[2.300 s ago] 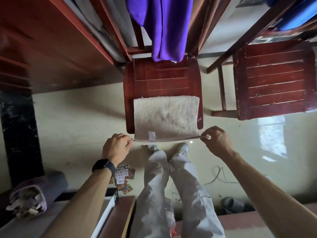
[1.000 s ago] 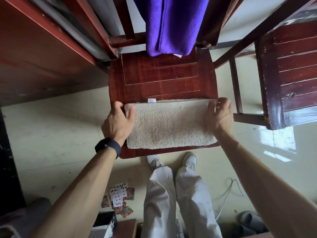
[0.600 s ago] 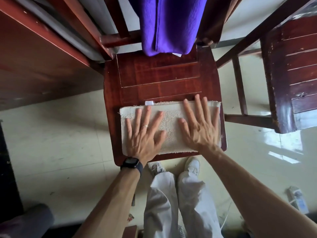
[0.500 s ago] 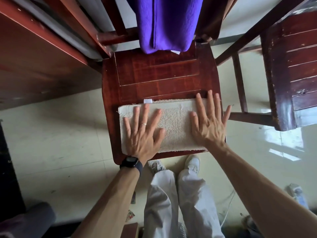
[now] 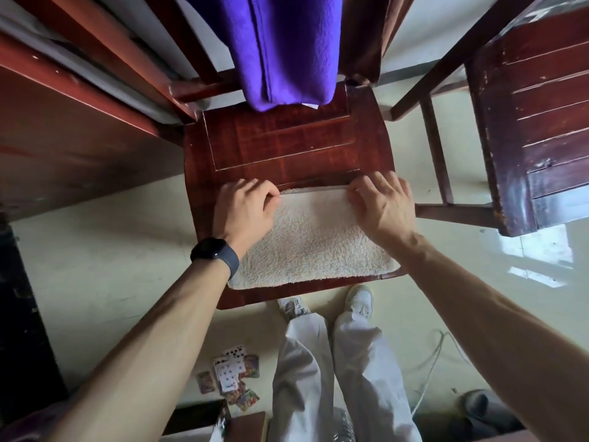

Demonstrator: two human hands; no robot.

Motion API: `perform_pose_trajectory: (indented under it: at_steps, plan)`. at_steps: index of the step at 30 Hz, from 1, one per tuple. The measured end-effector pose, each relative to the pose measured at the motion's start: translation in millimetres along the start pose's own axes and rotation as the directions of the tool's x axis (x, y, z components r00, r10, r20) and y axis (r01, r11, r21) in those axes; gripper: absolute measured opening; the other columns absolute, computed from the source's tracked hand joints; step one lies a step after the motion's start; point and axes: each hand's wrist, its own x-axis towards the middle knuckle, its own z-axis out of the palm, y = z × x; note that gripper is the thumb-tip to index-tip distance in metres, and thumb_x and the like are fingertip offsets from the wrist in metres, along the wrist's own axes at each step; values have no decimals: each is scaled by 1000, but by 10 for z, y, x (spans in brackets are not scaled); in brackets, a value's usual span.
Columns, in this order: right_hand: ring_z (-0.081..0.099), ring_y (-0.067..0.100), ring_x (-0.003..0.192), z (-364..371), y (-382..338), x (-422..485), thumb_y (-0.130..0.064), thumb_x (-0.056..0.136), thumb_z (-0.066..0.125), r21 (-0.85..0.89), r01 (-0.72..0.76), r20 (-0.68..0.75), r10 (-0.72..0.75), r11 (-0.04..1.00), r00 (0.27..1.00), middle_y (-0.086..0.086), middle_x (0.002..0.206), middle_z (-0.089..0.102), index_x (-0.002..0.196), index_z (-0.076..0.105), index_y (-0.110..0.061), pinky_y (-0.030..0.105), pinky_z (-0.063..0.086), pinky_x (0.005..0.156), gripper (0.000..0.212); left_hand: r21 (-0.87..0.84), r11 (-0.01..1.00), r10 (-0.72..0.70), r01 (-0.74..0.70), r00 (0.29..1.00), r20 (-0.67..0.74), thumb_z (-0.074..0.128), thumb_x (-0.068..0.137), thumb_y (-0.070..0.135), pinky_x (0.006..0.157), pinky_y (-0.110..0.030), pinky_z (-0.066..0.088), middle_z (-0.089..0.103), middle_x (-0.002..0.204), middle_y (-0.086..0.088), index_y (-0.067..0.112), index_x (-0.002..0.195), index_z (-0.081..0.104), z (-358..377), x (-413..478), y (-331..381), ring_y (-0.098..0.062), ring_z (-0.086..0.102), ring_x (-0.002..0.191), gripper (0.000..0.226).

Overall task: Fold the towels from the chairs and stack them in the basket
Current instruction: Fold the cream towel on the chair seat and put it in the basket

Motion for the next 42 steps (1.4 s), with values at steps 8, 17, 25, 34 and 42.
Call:
perform_pose_trajectory:
  at_steps: [8, 17, 25, 34, 42]
  plan:
    - [53, 33, 96, -26, -35, 129, -32, 96, 46, -15, -71, 95, 72, 997, 993, 5, 97, 62, 103, 63, -21, 44, 41, 84, 21, 94, 996, -3, -1, 999, 44, 52, 93, 27, 83, -39, 37, 68, 79, 3, 24, 89, 60, 14, 109, 77, -27, 57, 84, 10]
    - [11, 23, 155, 107, -257, -242, -39, 100, 27, -58, 56, 188, -44, 997, 981, 5, 167, 18, 157, 28, -24, 53, 5, 121, 59, 109, 954, -265, 279, 956, -129, 46, 96, 45, 121, -57, 9, 25, 163, -9, 23, 153, 36, 510, -620, 576, -31, 23, 150, 62]
    - [26, 22, 148, 123, -161, -636, -54, 102, 36, -77, -260, 184, 270, 963, 945, 1, 162, 27, 156, 29, -20, 53, 18, 117, 64, 262, 961, 85, -88, 996, 23, 36, 94, 63, 121, -59, 4, 12, 167, -4, 39, 156, 23, 489, 38, 162, -26, 9, 154, 68]
    - [56, 29, 111, -270, -455, -891, -53, 81, 61, 152, -757, 574, 567, 635, 591, 3, 116, 62, 122, 53, -20, 44, 46, 95, 53, 34, 969, -234, 244, 955, -182, 58, 90, 44, 106, -53, 34, 39, 151, -13, 23, 144, 47, 310, -414, 528, -34, 45, 131, 59]
    - [60, 20, 80, -306, -337, -1016, -39, 88, 62, 196, -821, 668, 540, 537, 513, -6, 79, 61, 99, 64, -18, 37, 53, 78, 25, -404, 266, -819, 875, 426, 385, 58, 89, 57, 81, -29, 45, 50, 122, -15, 13, 96, 63, 505, -1538, 1003, -29, 55, 98, 44]
